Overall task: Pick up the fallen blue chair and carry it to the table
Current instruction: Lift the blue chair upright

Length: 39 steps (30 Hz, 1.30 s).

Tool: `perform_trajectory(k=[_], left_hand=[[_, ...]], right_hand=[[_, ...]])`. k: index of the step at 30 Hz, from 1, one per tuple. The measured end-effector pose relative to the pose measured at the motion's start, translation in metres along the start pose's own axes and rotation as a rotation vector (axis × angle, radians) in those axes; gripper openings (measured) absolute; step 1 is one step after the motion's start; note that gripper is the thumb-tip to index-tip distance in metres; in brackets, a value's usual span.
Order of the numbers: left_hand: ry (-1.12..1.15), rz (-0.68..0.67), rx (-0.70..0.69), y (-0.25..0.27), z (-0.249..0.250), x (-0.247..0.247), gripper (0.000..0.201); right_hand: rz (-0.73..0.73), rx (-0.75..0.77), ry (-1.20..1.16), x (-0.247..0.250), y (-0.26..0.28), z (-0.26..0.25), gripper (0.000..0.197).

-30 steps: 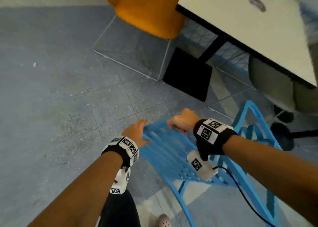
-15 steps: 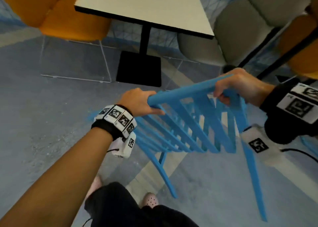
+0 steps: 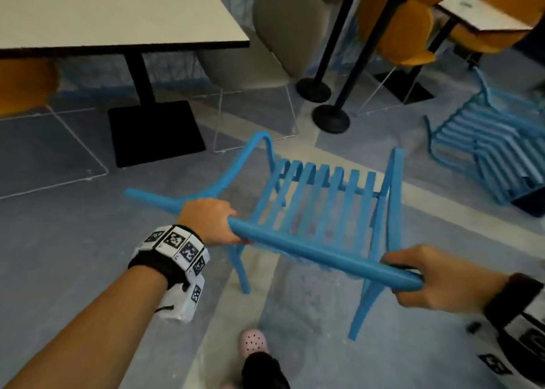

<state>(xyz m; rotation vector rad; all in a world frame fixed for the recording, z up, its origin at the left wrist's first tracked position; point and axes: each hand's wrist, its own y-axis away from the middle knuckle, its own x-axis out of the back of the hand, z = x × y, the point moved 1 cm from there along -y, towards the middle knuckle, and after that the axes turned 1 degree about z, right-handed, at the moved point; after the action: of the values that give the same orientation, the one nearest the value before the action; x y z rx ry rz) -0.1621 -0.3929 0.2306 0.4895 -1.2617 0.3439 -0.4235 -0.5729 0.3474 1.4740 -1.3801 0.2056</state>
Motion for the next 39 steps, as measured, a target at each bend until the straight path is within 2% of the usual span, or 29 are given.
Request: perform_trajectory(k=[3, 6, 9, 11, 13, 15, 19, 22, 26, 27, 29, 32, 36, 39], left_hand=[[-0.027, 0.017, -0.059, -0.001, 0.01, -0.003, 0.085], [-0.032, 0.0, -0.103, 0.002, 0.035, -0.005, 0.072], [-0.072, -0.01, -0.18, 0.005, 0.066, -0.014, 0.067], [-0.082, -0.03, -0.212, 0.007, 0.091, -0.021, 0.065], [-0.093, -0.07, -0.261, 0.01, 0.12, -0.028, 0.054], [-0.146, -0.13, -0.328, 0.011, 0.152, -0.037, 0.045], [-0.263, -0.207, -0.441, 0.017, 0.209, -0.067, 0.026], [-0.314, -0.22, -0.463, 0.021, 0.223, -0.08, 0.023], [-0.25, -0.285, -0.463, 0.022, 0.224, -0.07, 0.035], [-0.204, -0.297, -0.427, 0.022, 0.219, -0.067, 0.038], [-0.15, -0.254, -0.284, 0.023, 0.203, -0.061, 0.045], [-0.249, -0.155, -0.123, 0.027, 0.179, -0.052, 0.049], [-0.252, -0.137, -0.13, 0.034, 0.18, -0.057, 0.032], [-0.222, -0.071, -0.16, 0.053, 0.183, -0.066, 0.022]], right_hand=[[0.115, -0.062, -0.067, -0.018, 0.011, 0.014, 0.017], [0.106, -0.16, -0.029, -0.024, 0.027, 0.032, 0.014], [0.117, -0.261, 0.083, -0.04, 0.036, 0.052, 0.033], [0.119, -0.333, 0.237, -0.055, 0.037, 0.063, 0.032], [0.083, -0.452, 0.326, -0.069, 0.045, 0.081, 0.034], [0.05, -0.558, 0.269, -0.084, 0.062, 0.108, 0.033], [0.065, -0.655, 0.126, -0.128, 0.096, 0.159, 0.035], [0.083, -0.622, 0.092, -0.147, 0.108, 0.175, 0.036], [0.119, -0.607, 0.057, -0.146, 0.111, 0.179, 0.038], [0.159, -0.596, 0.122, -0.146, 0.108, 0.176, 0.042], [0.339, -0.492, 0.254, -0.15, 0.097, 0.165, 0.047], [0.494, -0.246, 0.146, -0.156, 0.074, 0.14, 0.03], [0.573, -0.182, 0.144, -0.158, 0.06, 0.137, 0.021], [0.57, -0.128, 0.19, -0.165, 0.07, 0.143, 0.025]])
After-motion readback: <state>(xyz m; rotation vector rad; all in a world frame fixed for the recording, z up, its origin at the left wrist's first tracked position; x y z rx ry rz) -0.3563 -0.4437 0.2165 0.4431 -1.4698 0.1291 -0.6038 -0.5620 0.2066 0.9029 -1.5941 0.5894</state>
